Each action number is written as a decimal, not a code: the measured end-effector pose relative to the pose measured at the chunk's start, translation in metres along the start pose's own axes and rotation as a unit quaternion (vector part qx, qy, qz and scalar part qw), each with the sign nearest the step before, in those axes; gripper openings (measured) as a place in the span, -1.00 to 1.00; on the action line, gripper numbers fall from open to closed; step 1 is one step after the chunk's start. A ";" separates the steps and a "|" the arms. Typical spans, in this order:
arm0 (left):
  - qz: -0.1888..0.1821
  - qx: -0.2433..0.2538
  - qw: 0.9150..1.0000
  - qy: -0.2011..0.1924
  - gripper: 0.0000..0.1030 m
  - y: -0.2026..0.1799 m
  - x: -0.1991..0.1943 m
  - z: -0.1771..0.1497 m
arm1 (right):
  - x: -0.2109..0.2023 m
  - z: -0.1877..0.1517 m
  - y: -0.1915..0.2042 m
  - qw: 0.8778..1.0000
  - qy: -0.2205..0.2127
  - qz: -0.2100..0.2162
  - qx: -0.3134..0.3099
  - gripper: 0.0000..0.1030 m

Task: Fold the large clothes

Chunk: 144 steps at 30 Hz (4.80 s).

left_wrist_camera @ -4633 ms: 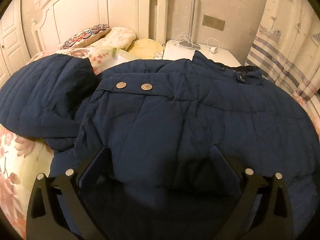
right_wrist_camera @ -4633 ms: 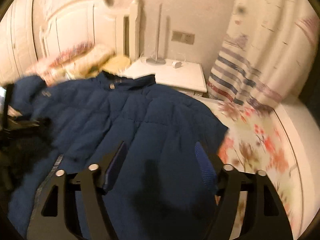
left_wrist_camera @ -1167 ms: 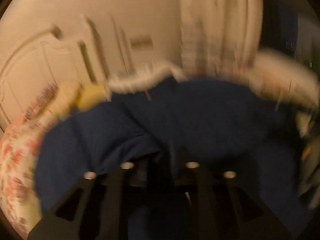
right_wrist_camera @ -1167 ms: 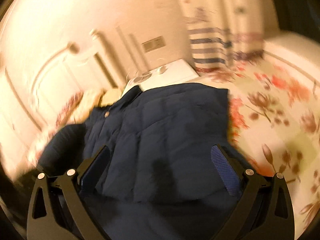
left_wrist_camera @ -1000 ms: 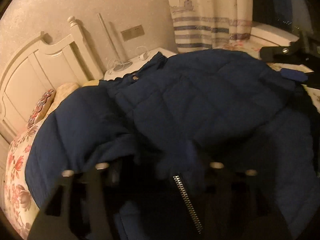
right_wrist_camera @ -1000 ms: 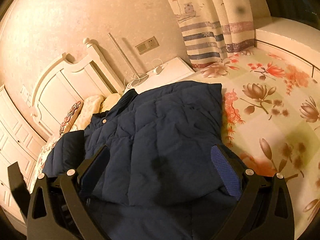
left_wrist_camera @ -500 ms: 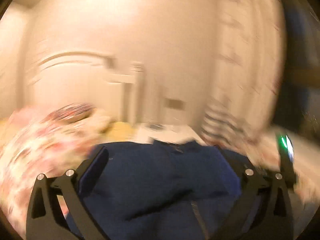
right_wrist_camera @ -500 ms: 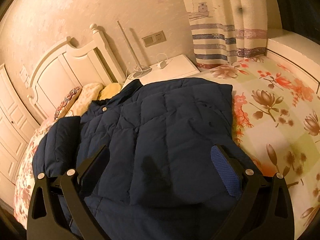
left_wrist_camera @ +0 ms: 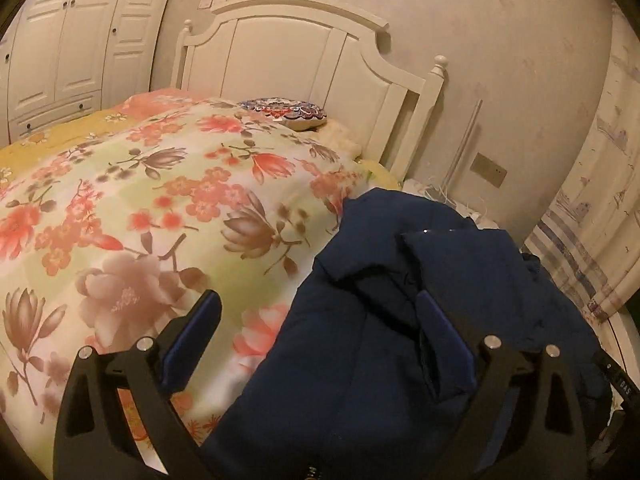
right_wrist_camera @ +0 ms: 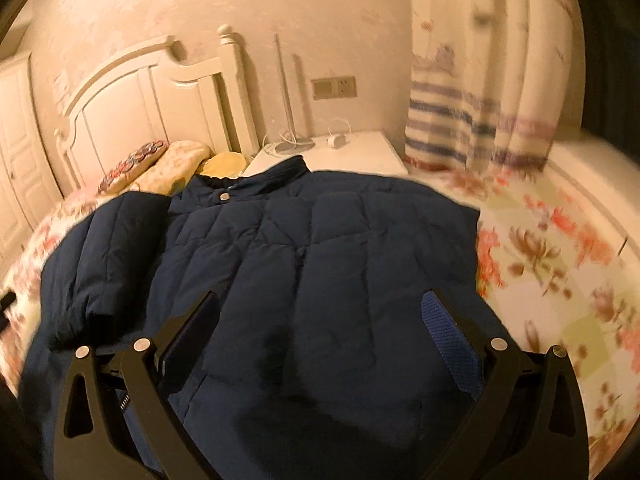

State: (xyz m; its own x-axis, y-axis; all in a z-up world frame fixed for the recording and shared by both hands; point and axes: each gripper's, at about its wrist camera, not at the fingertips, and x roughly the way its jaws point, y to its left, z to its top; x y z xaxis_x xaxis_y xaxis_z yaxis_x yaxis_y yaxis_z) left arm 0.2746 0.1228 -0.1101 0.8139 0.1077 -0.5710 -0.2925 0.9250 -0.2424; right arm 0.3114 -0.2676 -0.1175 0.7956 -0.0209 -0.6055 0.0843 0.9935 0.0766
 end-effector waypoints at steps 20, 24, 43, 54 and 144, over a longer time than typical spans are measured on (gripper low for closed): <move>-0.013 -0.054 0.998 0.009 0.90 0.023 0.007 0.002 | 0.004 -0.072 0.271 0.842 -0.065 -0.017 -0.534 0.88; -0.017 -0.060 0.998 0.013 0.90 0.025 0.009 0.002 | 0.024 -0.053 0.274 0.865 -0.023 0.030 -0.501 0.24; -0.012 -0.055 0.998 0.023 0.90 0.022 0.011 0.000 | 0.049 0.013 -0.063 0.929 0.086 0.255 0.254 -0.08; -0.009 -0.048 0.999 0.021 0.90 0.019 0.013 -0.001 | 0.053 0.022 -0.038 0.946 0.093 0.234 0.206 0.35; -0.034 0.239 0.960 0.142 0.91 -0.209 0.145 0.041 | 0.037 0.003 0.027 0.990 0.096 0.042 -0.098 0.58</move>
State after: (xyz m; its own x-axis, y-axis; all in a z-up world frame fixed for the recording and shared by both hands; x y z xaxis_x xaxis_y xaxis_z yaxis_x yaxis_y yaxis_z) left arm 0.4743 -0.0402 -0.1096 0.6331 0.0005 -0.7741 0.0755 0.9952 0.0624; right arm 0.3453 -0.2418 -0.1357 0.6647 0.0666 -0.7442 -0.1113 0.9937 -0.0104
